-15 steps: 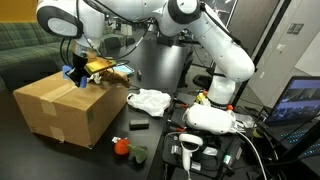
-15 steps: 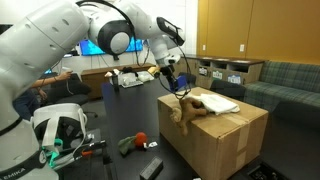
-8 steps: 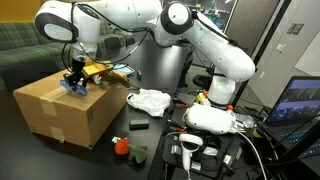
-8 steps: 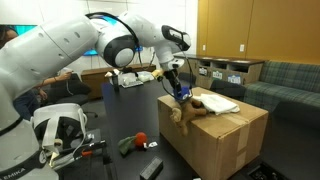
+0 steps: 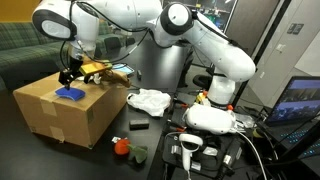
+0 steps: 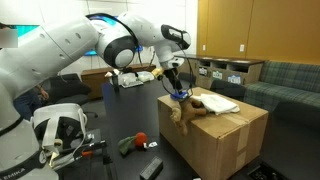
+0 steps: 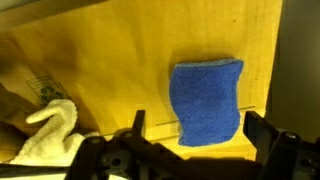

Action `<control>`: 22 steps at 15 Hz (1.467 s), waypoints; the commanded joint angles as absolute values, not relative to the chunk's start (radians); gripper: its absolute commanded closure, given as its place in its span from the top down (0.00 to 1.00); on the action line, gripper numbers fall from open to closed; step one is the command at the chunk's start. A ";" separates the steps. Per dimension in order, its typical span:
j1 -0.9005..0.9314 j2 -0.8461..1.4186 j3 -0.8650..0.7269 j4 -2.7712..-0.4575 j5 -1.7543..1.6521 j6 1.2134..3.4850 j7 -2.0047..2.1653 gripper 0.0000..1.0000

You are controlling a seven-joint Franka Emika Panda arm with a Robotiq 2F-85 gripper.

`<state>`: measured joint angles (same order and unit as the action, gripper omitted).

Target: Swap the things on the box with the things on the table

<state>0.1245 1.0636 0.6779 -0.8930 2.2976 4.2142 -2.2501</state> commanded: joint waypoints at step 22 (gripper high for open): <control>-0.581 0.515 1.414 -2.139 2.513 4.072 -2.122 1.00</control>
<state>-0.4052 0.6046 1.2569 -1.9449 2.5126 4.1488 -2.1773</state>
